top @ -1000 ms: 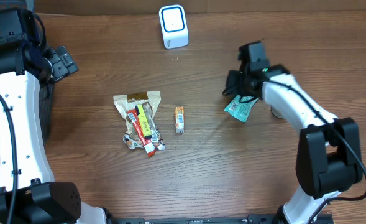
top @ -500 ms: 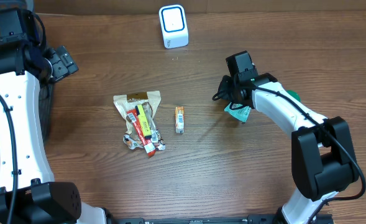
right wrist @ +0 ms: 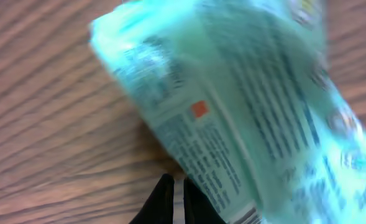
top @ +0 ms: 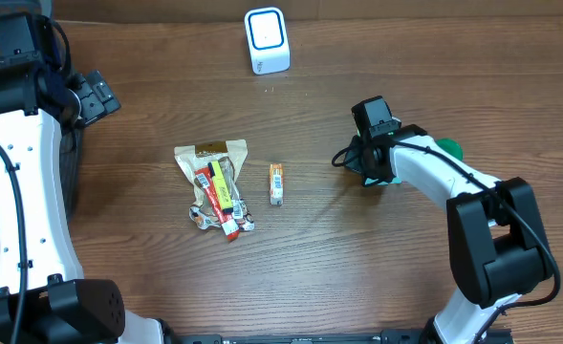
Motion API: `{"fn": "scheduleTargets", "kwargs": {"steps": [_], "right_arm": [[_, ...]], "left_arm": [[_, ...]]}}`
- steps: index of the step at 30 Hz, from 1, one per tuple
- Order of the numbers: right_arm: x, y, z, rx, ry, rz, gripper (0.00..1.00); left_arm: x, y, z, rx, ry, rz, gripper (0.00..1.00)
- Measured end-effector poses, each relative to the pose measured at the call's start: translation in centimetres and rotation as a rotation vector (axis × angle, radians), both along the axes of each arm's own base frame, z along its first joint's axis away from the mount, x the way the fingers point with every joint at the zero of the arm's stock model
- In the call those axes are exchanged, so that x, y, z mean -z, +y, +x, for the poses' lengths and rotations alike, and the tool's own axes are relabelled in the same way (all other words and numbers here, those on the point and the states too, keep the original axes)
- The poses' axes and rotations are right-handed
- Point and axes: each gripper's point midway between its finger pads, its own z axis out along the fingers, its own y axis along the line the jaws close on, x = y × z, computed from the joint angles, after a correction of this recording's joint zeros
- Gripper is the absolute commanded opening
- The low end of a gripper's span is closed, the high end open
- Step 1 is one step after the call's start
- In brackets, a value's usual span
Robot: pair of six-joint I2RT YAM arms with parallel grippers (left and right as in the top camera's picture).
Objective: Scan the item barcode
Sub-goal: 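Open the right gripper, release the wipes pack, and lift away, then move the right gripper left over the small orange box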
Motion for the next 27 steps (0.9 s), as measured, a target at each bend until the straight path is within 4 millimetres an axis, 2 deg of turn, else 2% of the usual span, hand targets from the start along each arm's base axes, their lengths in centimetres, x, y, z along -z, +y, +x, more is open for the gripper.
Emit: {"fn": "scheduleTargets", "kwargs": {"steps": [6, 10, 12, 13, 15, 18, 24, 27], "right_arm": [[0.4, -2.7, -1.7, 0.054, 0.095, -0.033, 0.08], [-0.7, -3.1, -2.1, 0.022, 0.148, -0.028, 0.18], [-2.6, -1.9, -1.4, -0.040, 0.149, 0.019, 0.20], [-2.8, -1.8, -1.3, -0.046, 0.150, 0.024, 0.21], [-5.0, -0.5, -0.7, -0.097, 0.144, 0.067, 0.21], [-7.3, 1.0, -1.0, -0.151, 0.146, 0.096, 0.24], [-11.5, 6.1, -1.3, -0.314, 0.033, 0.203, 0.36], [-13.2, 7.8, -1.8, -0.370, -0.012, 0.236, 0.39]], "left_arm": [[0.0, 0.0, 0.0, 0.000, 0.000, 0.000, 1.00], [0.0, 0.0, 0.0, 0.000, 0.000, 0.000, 1.00], [0.0, 0.0, 0.0, 0.000, 0.000, 0.000, 1.00], [0.0, 0.0, 0.0, 0.000, 0.000, 0.000, 1.00], [0.0, 0.0, 0.0, 0.000, 0.000, 0.000, 1.00], [0.0, 0.0, 0.0, 0.000, 0.000, 0.001, 1.00], [0.0, 0.0, 0.0, 0.000, 0.000, 0.000, 1.00], [0.0, 0.0, 0.0, 0.000, 0.000, 0.000, 1.00]]}}
